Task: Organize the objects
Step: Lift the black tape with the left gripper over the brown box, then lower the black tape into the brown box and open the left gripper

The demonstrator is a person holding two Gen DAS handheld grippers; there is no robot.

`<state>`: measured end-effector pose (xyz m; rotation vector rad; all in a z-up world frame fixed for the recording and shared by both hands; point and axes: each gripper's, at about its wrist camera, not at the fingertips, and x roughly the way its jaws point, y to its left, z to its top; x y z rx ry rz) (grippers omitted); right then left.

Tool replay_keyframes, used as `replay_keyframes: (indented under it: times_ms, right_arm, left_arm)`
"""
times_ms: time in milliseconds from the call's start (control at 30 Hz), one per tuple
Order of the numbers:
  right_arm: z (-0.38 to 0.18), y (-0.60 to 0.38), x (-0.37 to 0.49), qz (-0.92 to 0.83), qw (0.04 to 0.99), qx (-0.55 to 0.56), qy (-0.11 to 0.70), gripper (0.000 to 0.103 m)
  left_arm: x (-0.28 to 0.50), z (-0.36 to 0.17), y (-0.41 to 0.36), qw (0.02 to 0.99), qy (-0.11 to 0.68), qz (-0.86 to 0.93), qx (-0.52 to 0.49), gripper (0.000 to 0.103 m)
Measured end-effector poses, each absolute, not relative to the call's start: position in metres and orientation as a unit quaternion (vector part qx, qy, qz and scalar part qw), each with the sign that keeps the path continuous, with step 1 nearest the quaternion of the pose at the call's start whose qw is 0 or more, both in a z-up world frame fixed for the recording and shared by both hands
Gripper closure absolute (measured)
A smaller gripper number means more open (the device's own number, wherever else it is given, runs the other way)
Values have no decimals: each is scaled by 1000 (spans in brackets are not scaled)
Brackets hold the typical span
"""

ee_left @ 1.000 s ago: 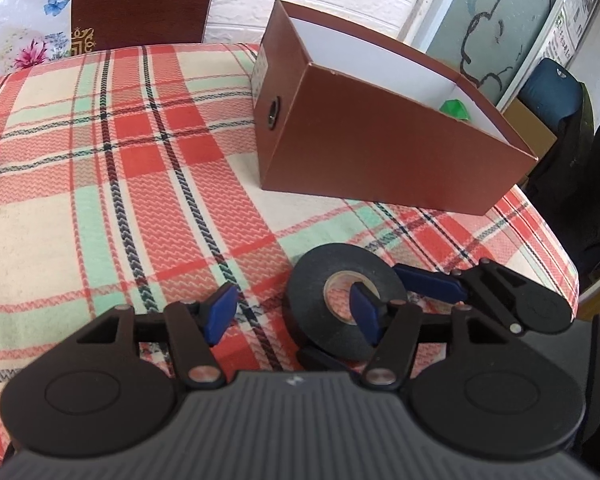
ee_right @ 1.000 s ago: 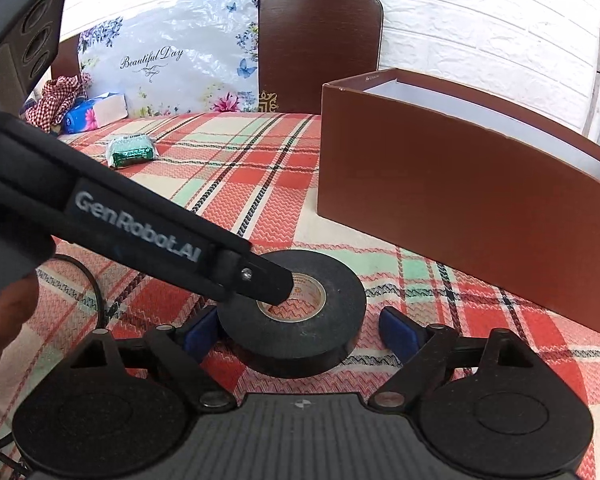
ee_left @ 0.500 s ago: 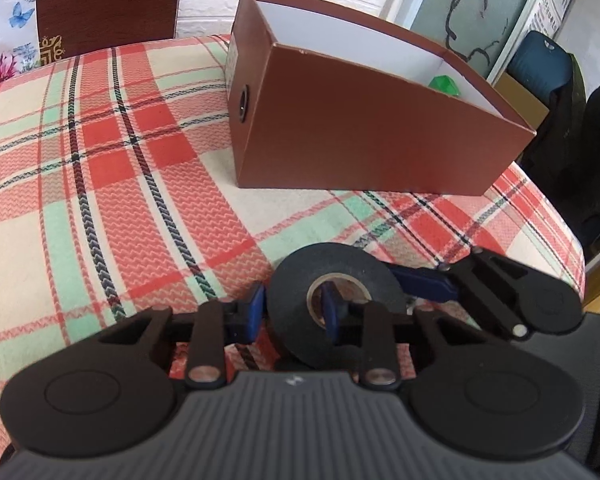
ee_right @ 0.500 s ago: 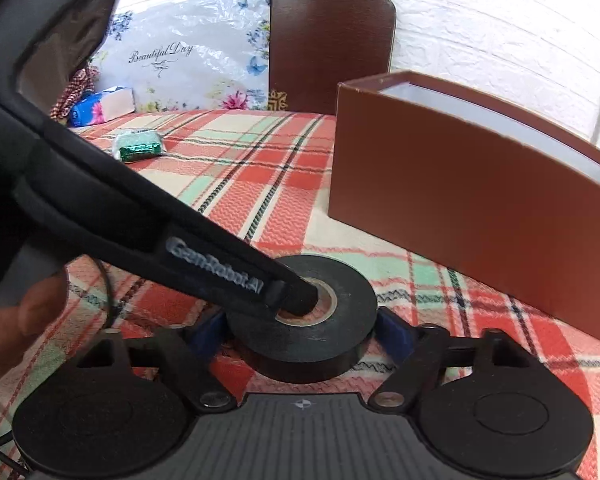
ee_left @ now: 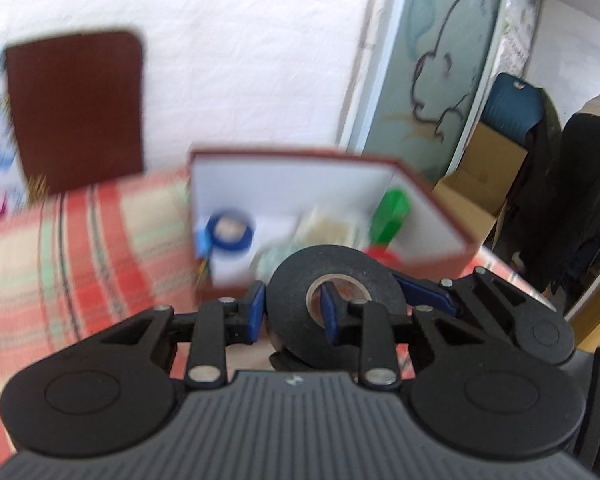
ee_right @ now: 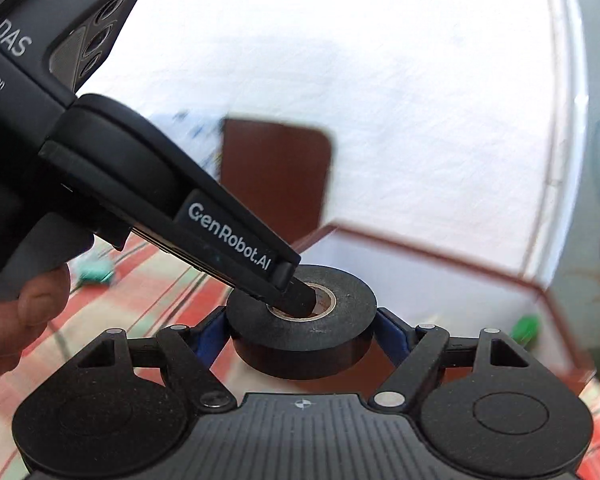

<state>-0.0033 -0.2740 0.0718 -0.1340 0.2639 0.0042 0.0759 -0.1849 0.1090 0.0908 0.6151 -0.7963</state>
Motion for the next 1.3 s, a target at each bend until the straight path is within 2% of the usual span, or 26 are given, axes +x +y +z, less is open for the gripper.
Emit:
replay_keyframes:
  times_ms: [233,567,733,833,900,1033,1067,1200,1300]
  right_arm:
    - [90,-328,15,-60,990,-81,101,26]
    - [72,-390,53,-96,982,-59,152,26]
    - [58,-418,68,-96,976,16,193,26]
    - [56,-419,71,-108,976,12,190,26]
    - [55,-419,73,-105,976,13,192,24]
    - [58,-416,59,-108,976,11,190,23]
    - [60,-414,56,-112,976,10,187,23]
    - [55,-386,19,-141,979,4,146,22]
    - [49,-366,-12,-147,983,8,112,20]
  left_arm:
    - [92,133,-257,872,260,-409,64,71]
    - [125,107,-328,853,295,-425,67,71]
    - [132,93,-342,847,303,-431,67,71]
    - [132,87,-343,847,309,-426,74,71]
    - [131,85,-340,852,309,-415,75,65]
    - [131,86,-329,857,316,-403,67,62]
    - [128,88,-325,859,313,-400,67,57]
    - [114,93,-306,862,301,-403,61,49]
    - [97,96,-290,865,287,-408,60,49]
